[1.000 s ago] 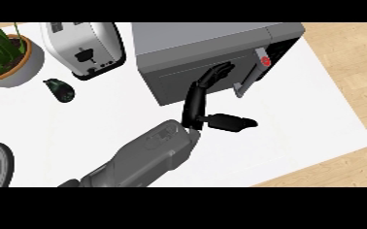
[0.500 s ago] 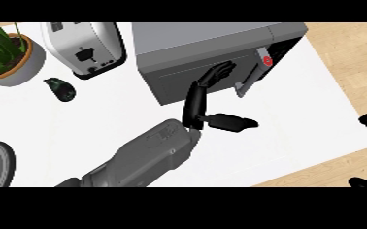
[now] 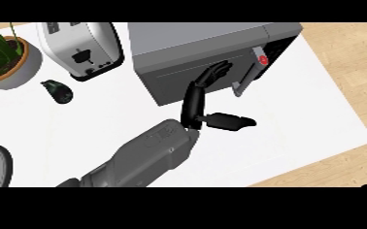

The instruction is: Pick up the milk, place it into the microwave and close the microwave

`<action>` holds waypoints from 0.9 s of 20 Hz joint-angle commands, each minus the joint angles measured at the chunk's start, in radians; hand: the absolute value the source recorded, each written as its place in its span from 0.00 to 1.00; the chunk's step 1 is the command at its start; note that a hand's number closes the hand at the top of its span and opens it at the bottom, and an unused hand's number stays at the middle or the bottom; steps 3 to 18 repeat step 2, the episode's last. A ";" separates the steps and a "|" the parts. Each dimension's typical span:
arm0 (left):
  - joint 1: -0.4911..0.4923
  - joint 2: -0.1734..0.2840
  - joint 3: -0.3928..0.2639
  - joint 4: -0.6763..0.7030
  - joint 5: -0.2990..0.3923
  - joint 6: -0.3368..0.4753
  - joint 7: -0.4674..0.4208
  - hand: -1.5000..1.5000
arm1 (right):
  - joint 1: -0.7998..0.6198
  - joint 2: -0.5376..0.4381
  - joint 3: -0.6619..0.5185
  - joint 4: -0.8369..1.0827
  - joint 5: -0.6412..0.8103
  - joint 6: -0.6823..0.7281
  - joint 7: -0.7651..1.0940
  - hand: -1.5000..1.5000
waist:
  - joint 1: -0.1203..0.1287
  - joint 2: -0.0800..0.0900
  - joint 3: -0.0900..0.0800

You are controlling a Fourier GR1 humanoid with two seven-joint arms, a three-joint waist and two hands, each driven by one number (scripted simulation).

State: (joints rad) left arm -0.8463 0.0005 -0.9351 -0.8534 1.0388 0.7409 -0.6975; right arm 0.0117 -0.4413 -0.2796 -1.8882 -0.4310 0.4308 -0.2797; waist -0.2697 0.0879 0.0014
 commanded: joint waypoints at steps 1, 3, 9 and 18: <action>-0.078 0.000 0.058 0.082 0.036 0.013 0.015 0.00 | -0.027 -0.019 -0.012 0.044 -0.052 0.021 0.017 0.00 | -0.008 0.008 -0.001; -0.067 -0.001 0.057 0.088 0.038 0.009 0.005 0.00 | -0.044 -0.032 -0.024 0.055 -0.052 0.022 0.015 0.00 | 0.001 0.014 -0.001; -0.067 -0.001 0.057 0.088 0.038 0.009 0.005 0.00 | -0.044 -0.032 -0.024 0.055 -0.052 0.022 0.015 0.00 | 0.001 0.014 -0.001; -0.067 -0.001 0.057 0.088 0.038 0.009 0.005 0.00 | -0.044 -0.032 -0.024 0.055 -0.052 0.022 0.015 0.00 | 0.001 0.014 -0.001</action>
